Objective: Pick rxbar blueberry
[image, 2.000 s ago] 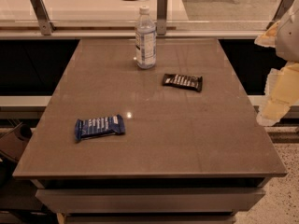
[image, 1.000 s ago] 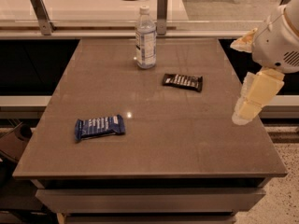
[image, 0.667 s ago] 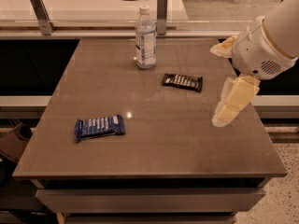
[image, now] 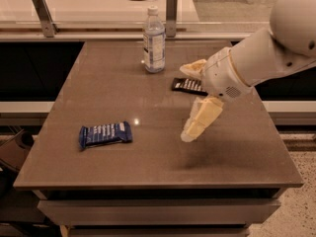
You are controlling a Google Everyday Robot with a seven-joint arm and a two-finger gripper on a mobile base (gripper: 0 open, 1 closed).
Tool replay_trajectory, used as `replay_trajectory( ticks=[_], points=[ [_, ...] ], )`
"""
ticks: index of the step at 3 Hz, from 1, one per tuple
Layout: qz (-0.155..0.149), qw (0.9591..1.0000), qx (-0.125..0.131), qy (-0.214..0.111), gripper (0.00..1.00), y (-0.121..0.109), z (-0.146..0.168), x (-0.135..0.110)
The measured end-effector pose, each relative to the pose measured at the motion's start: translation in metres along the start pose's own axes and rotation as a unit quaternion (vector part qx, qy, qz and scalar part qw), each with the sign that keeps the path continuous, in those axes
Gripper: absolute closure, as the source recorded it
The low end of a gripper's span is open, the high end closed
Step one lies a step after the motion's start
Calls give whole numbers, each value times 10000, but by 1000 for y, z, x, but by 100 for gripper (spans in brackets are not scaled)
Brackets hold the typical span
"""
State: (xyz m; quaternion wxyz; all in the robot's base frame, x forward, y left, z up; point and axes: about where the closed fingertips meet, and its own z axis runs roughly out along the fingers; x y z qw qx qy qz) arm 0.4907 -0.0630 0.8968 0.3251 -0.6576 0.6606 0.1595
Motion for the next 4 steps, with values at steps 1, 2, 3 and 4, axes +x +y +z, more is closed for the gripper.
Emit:
replay_trajectory(
  ticks=[1,2,3,4],
  points=[
    [-117,9987,-98,-492,0,5,27,-19],
    [-144,9979,-86,-623,0,15,48,-38],
    [-11,9989,-220,-425,0,20,65,-51],
    [172,9983,-495,-259,0,24,81,-60]
  ],
)
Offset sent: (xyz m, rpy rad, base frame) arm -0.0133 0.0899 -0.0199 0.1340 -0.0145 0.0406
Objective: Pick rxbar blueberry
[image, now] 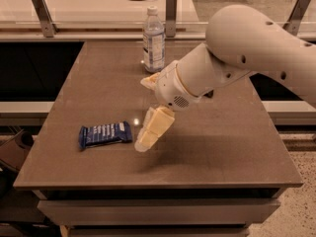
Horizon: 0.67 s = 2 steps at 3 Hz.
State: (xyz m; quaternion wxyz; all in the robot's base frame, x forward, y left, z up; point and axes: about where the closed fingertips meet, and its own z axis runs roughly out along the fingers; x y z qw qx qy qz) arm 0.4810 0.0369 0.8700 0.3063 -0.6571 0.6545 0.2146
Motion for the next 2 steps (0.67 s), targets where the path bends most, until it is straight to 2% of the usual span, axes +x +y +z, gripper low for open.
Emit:
replay_trajectory(
  ticks=[1,2],
  points=[
    [-4,10000,1,0,0,0,0,0],
    [-12,9999,-66,-126,0,-10,15,-2]
  ],
)
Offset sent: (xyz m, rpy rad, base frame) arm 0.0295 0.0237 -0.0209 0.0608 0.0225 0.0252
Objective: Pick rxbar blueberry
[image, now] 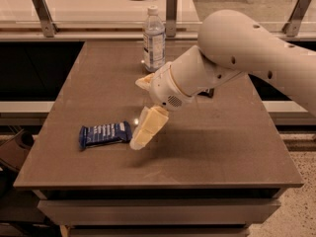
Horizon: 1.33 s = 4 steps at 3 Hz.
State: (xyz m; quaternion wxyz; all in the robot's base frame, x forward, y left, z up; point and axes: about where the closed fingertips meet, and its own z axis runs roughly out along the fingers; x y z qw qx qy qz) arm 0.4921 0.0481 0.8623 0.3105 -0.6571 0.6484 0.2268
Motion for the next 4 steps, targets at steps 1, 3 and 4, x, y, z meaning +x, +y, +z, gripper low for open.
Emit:
replay_trajectory(
  ticks=[1,3,4],
  points=[
    [62,9998,-66,-158,0,-6,21,-2],
    [190,9989,-30,-433,0,-6,52,-7],
    [177,9979,-79,-621,0,-1,64,-7]
  ],
)
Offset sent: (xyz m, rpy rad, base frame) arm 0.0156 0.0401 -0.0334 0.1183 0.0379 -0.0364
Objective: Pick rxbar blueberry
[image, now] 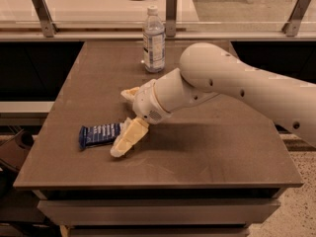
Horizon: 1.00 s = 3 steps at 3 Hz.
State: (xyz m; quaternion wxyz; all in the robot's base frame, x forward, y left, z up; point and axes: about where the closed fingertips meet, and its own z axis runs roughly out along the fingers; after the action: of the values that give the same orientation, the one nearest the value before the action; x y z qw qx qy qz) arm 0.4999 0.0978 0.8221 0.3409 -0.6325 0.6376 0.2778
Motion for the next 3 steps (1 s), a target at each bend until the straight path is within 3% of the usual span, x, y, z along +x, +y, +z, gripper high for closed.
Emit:
replay_trajectory(
  ticks=[1,3],
  points=[
    [-15,9999,-98,-136,0,8,12,2],
    [-34,9996,-150,-230,48,16,19,0]
  ],
)
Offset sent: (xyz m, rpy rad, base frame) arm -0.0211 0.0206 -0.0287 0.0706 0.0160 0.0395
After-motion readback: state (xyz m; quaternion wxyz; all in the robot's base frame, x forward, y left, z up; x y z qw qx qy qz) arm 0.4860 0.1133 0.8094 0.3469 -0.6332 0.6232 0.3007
